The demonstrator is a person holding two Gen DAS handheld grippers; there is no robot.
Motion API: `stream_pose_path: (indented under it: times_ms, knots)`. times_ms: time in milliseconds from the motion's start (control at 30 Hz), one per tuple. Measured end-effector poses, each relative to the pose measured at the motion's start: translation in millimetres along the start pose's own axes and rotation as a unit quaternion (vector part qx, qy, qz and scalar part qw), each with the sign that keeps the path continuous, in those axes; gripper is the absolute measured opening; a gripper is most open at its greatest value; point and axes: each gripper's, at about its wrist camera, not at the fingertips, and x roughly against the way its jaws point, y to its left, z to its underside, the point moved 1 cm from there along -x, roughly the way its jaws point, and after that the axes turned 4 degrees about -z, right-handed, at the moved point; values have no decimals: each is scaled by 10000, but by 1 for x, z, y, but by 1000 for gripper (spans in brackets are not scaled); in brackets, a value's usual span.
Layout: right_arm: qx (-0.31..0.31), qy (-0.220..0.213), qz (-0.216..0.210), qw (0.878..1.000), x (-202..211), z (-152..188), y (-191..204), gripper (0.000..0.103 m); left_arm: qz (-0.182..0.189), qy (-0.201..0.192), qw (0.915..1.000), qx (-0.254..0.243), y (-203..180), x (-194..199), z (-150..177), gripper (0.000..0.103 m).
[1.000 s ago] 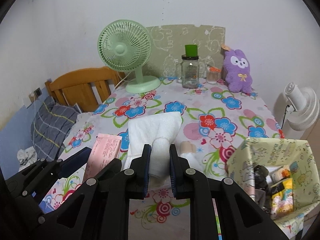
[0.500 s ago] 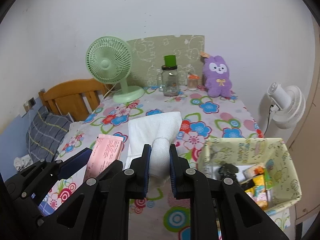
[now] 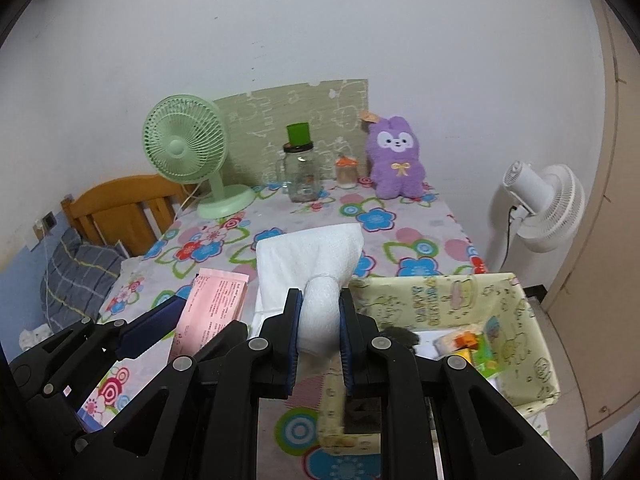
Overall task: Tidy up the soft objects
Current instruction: 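Carry the pink packet and white cloth over the patterned box, then lower both items into the box and open both grippers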
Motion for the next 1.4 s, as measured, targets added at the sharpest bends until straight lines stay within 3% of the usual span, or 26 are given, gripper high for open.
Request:
stream_pose_path:
  times_ms: [733,1233,1300,1400]
  knots:
    - [-399,109,437,9982,-2,7,-75,20,515,212,9980,-311,-72,-32,-7,41]
    - [-603,357,687,9952,-19,16,-111,20,728,468,9954,-406,-97,-61,-5,42]
    - [-649,391,684,9948,-21,18,-115,20,704,500,9955,-400,-97,-65,-4,44]
    - [-701,439,663,9944,-24,20,-118,20,656,552,9955,-412,-98,-69,-2,59]
